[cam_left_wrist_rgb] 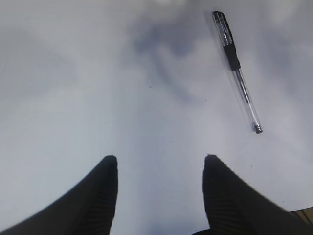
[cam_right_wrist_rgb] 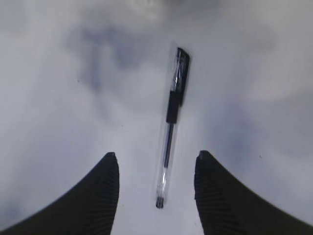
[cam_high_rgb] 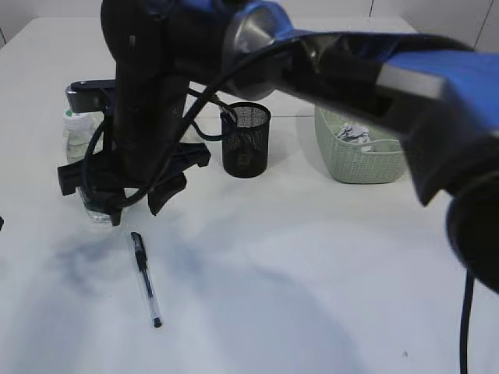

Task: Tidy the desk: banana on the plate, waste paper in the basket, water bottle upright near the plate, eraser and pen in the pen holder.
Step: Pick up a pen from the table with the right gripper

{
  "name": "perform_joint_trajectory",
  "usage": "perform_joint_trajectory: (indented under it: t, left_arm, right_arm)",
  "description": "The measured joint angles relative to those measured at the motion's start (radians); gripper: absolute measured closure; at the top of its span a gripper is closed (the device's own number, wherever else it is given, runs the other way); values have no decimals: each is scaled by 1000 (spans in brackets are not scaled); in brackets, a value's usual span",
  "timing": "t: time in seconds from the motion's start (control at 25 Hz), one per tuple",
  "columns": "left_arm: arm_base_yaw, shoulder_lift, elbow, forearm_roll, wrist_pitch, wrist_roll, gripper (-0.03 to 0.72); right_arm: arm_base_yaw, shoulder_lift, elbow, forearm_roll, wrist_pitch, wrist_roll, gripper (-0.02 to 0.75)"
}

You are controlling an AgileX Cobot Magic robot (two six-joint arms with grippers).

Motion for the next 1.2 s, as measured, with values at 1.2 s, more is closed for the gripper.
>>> perform_joint_trajectory:
  t: [1.2]
  left_arm:
    - [0, 0, 0, 25, -24, 0, 293]
  right_arm:
    - [16, 268, -176, -44, 0, 120, 365]
